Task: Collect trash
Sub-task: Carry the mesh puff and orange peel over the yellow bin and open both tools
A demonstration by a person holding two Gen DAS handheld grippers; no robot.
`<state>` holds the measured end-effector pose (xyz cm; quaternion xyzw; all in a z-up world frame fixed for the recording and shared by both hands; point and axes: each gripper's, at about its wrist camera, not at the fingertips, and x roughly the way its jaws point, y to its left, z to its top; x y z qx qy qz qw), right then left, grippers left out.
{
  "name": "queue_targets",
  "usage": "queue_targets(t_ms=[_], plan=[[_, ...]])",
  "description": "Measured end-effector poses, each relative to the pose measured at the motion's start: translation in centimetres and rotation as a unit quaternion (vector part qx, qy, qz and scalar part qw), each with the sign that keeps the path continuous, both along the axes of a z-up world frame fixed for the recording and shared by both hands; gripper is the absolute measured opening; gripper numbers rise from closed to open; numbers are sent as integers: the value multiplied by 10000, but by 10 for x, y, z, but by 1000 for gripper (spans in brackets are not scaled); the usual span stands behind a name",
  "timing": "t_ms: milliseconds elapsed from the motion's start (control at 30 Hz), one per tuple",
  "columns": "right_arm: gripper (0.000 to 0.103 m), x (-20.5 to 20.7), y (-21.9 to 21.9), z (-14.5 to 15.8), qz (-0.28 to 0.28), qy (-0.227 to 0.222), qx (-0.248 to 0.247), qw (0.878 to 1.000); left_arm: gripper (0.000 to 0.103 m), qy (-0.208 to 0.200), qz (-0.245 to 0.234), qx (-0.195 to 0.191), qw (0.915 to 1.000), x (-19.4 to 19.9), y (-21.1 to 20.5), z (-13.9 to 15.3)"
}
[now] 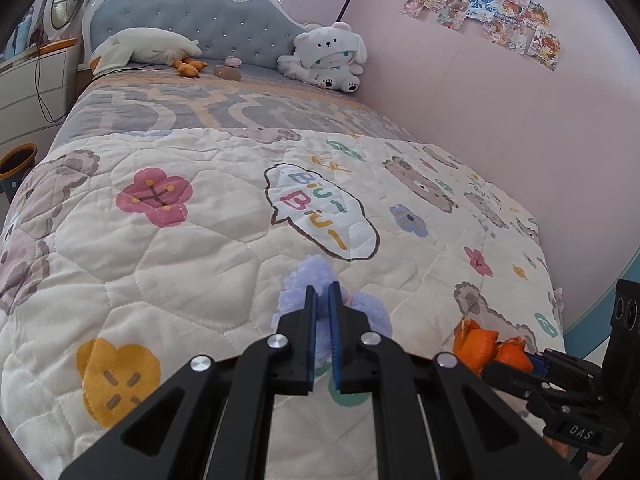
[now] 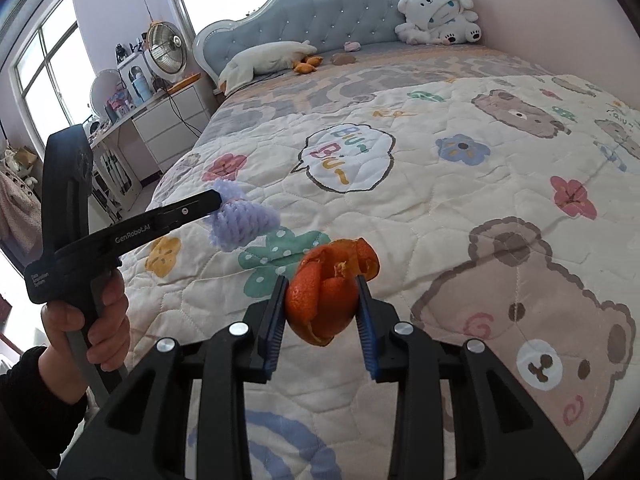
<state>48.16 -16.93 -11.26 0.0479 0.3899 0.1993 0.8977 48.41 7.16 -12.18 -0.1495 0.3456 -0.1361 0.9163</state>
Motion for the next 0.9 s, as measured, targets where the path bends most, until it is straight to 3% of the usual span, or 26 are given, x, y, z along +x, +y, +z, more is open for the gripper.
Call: queue_targets(t_ms=[567, 900], plan=[[31, -158, -65, 108, -474, -923, 252, 9943, 5, -670, -43, 222, 9975, -149, 12, 65], [31, -255, -90, 143, -724, -1225, 352, 9892, 6, -1157, -372, 93, 9925, -247, -19, 111]])
